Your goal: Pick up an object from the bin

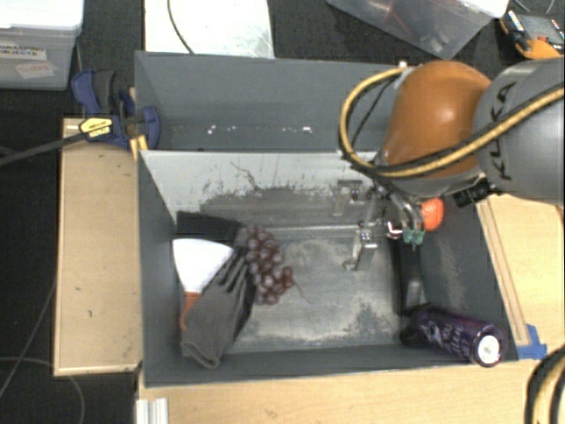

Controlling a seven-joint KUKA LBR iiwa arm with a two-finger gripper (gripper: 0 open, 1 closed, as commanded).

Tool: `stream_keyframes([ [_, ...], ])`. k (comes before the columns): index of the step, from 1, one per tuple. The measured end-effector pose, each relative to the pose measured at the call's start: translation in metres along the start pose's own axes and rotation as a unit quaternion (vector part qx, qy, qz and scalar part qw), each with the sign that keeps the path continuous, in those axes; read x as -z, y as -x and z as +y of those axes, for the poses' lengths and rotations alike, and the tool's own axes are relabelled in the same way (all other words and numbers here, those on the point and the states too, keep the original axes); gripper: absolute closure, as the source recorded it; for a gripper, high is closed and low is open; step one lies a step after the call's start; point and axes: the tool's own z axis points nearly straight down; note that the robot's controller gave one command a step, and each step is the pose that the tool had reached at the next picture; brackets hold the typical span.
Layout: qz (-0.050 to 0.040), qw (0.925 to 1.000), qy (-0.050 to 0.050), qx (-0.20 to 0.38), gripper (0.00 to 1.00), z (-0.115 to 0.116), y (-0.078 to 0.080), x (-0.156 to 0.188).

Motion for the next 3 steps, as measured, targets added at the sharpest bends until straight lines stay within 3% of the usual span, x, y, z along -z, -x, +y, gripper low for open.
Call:
stream_keyframes([
  [1, -0.0036, 1.0000, 0.000, -0.001, 0.00, 0.000, 0.002, 0.004],
  [2, -0.0038, 0.9994, 0.000, 0.035, 0.00, 0.074, -0.024, -0.121],
  [3, -0.0110, 0.9989, -0.001, 0.045, 0.00, 0.089, -0.004, -0.042],
])
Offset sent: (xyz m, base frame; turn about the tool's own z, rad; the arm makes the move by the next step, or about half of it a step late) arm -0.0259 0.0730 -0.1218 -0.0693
